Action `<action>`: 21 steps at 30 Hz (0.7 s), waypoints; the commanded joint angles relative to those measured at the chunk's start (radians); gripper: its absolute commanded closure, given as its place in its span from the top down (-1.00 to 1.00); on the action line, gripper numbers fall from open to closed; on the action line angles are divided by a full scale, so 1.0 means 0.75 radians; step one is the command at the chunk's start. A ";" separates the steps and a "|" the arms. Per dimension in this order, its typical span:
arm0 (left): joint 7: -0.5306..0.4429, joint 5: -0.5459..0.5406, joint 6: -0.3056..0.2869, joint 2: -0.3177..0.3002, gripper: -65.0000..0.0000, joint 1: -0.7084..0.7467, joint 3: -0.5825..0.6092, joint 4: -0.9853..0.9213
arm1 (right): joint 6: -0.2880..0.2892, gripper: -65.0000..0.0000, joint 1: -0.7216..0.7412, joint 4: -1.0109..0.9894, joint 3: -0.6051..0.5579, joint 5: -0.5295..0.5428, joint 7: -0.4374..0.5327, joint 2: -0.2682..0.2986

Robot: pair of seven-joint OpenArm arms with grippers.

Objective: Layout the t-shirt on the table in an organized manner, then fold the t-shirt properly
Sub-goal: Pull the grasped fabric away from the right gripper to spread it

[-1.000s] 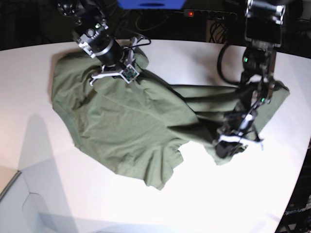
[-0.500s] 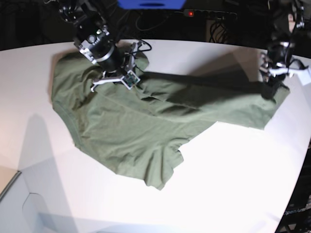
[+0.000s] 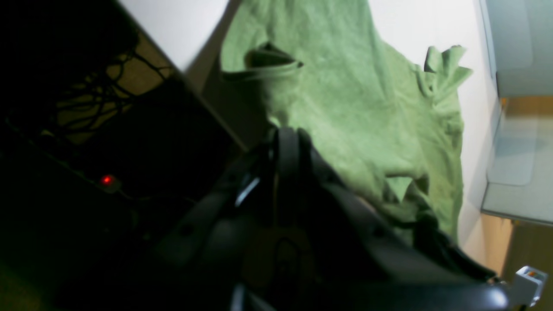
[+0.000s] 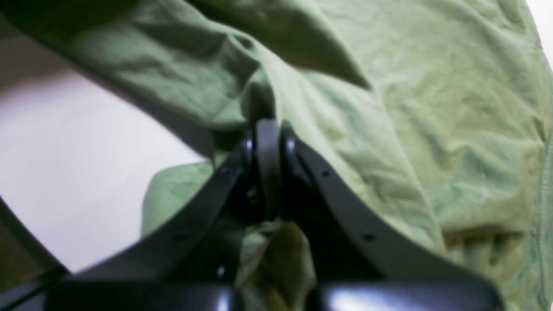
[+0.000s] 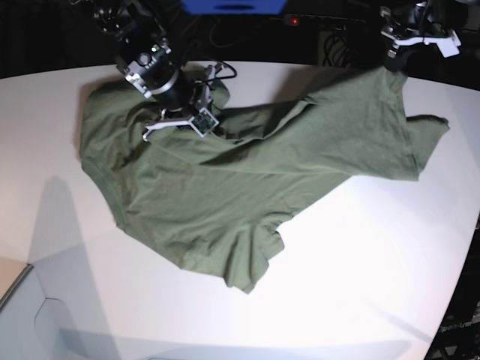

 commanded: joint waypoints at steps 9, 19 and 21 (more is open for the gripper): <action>0.008 0.099 -0.002 0.038 -0.98 -0.025 0.001 -0.077 | -0.004 -1.00 0.007 0.025 0.002 0.006 0.036 0.004; 0.507 0.103 -0.002 0.089 -0.13 -0.196 -0.159 -0.130 | -0.004 -1.00 0.005 0.025 0.002 0.006 0.028 0.004; 0.562 0.099 -0.002 0.091 0.14 -0.221 -0.200 -0.124 | -0.004 -1.00 0.005 0.025 0.002 0.006 0.028 0.004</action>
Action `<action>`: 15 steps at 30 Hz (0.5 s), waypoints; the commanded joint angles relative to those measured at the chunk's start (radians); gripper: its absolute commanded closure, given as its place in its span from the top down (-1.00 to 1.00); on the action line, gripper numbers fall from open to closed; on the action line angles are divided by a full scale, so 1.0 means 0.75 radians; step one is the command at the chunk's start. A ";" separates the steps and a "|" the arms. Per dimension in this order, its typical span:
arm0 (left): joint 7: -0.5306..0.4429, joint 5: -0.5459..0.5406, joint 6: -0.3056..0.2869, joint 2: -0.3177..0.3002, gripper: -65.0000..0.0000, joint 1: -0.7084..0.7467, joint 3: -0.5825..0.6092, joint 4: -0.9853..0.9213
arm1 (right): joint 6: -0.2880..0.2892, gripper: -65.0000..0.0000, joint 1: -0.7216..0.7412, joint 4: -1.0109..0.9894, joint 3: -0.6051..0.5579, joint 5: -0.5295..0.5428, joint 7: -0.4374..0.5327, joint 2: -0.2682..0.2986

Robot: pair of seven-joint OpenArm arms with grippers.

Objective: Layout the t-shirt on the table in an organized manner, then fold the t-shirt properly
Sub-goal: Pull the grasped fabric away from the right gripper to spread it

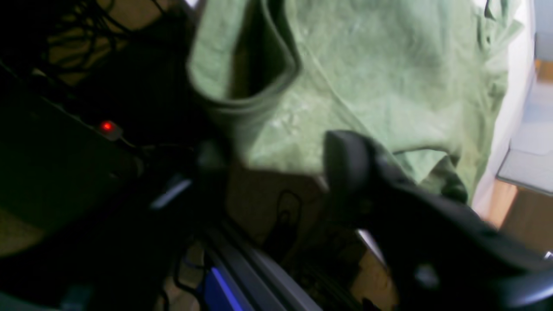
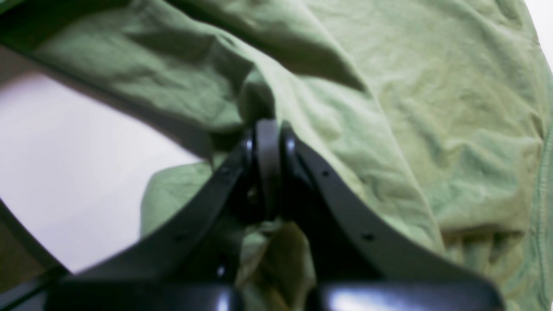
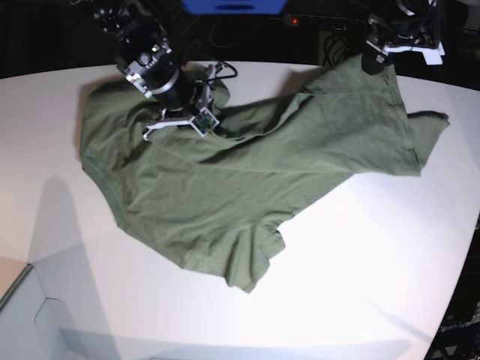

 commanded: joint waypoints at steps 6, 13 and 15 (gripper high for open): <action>0.019 -0.027 -0.004 -0.005 0.33 -0.001 -0.154 0.029 | -0.005 -1.00 0.006 0.025 0.002 0.006 0.031 0.004; 0.015 -0.017 -0.004 -0.013 0.19 -0.218 -0.453 -0.043 | -0.005 -1.00 0.006 0.025 0.002 0.006 0.035 0.004; 0.017 -0.015 -0.004 -0.015 0.15 -0.291 -0.508 -0.092 | -0.005 -1.00 0.006 0.025 0.002 0.006 0.035 0.004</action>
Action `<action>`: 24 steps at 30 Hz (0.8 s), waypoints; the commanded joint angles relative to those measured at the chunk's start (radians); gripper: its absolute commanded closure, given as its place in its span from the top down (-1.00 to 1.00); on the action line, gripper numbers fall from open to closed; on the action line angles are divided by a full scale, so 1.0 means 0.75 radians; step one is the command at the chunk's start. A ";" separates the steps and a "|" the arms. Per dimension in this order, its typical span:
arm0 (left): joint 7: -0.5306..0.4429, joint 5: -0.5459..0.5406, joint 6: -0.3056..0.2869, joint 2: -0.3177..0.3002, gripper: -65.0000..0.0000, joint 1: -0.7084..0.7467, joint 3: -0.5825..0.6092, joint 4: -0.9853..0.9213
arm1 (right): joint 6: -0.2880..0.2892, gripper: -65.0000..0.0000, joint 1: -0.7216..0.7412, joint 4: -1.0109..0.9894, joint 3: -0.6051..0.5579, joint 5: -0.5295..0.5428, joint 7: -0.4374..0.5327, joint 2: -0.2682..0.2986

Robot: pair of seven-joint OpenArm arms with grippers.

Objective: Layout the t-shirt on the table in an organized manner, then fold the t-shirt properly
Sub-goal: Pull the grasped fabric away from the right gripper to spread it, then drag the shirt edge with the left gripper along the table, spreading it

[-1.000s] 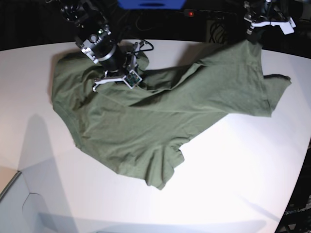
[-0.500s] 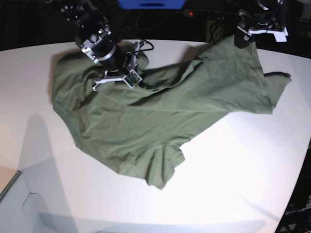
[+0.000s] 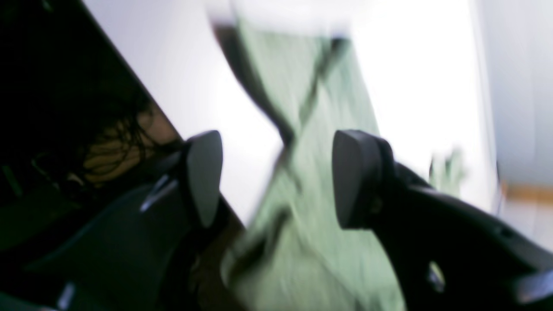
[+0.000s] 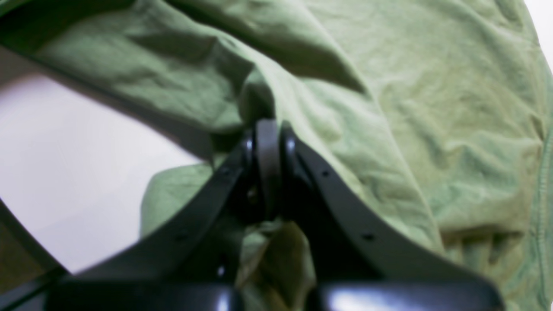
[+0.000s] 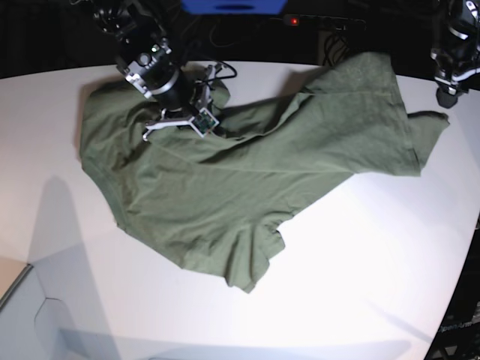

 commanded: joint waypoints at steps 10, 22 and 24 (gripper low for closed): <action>0.005 0.058 0.000 -0.117 0.04 -0.307 -0.064 -0.418 | -0.005 -1.00 0.007 0.025 0.002 0.006 0.026 0.003; 0.000 0.304 0.000 -0.117 0.04 -0.528 0.003 -0.498 | -0.005 -1.00 0.007 0.025 0.002 0.006 0.026 0.003; -0.004 0.385 0.000 -0.111 0.04 -0.554 0.032 -0.498 | -0.005 -1.00 0.007 0.025 0.002 0.006 0.026 0.003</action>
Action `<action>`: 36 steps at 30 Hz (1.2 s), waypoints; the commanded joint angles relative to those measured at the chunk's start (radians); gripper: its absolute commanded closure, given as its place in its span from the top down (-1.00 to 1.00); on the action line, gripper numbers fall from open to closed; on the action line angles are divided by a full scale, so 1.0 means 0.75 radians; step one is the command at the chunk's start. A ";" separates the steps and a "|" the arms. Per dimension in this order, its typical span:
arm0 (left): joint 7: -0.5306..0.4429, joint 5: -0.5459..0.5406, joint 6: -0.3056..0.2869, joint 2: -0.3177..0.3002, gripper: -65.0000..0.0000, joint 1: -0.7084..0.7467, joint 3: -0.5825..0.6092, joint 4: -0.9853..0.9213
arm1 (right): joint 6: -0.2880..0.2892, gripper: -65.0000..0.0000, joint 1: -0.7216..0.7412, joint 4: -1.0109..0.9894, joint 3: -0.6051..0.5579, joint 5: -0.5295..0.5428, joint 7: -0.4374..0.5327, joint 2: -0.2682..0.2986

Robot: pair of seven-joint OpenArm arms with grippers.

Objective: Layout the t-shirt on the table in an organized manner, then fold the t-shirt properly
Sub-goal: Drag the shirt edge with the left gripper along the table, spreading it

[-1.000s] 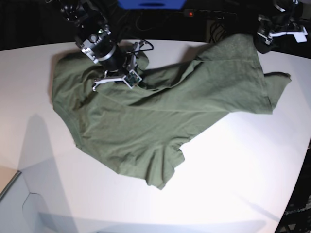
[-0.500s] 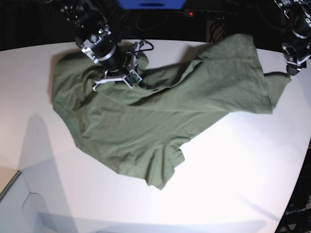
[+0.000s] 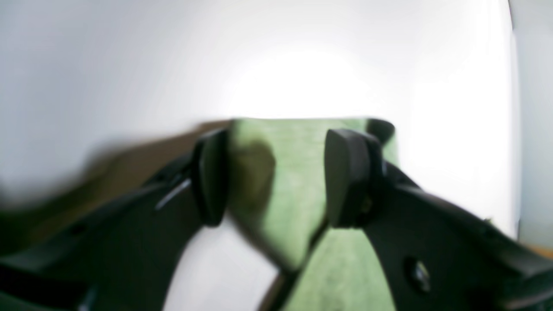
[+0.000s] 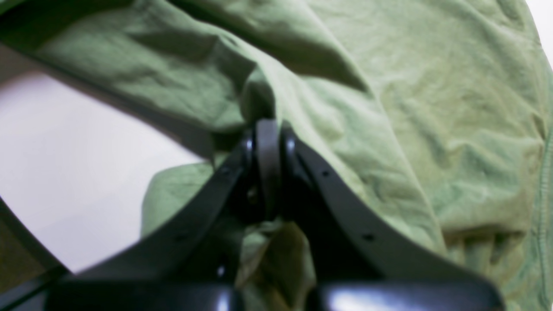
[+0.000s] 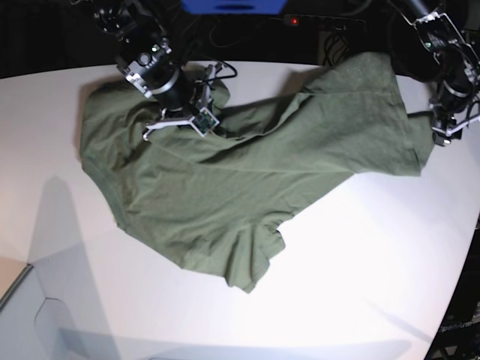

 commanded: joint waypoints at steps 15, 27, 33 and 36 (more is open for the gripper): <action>-0.146 0.065 -0.005 -0.017 -0.99 -0.193 0.117 -0.165 | -0.004 -1.00 0.013 0.025 0.029 0.004 0.036 0.005; -0.300 0.069 -0.214 -0.180 -0.99 -0.611 0.549 -0.060 | -0.004 -1.00 0.118 0.035 0.209 0.006 0.030 -0.023; -0.302 0.075 -0.214 -0.250 -0.99 -0.834 0.618 -0.085 | -0.004 -1.00 0.124 0.033 0.328 0.006 0.030 -0.023; -0.306 0.075 -0.216 -0.278 -0.99 -0.917 0.620 -0.253 | -0.004 -1.00 0.120 0.017 0.377 0.006 0.030 -0.025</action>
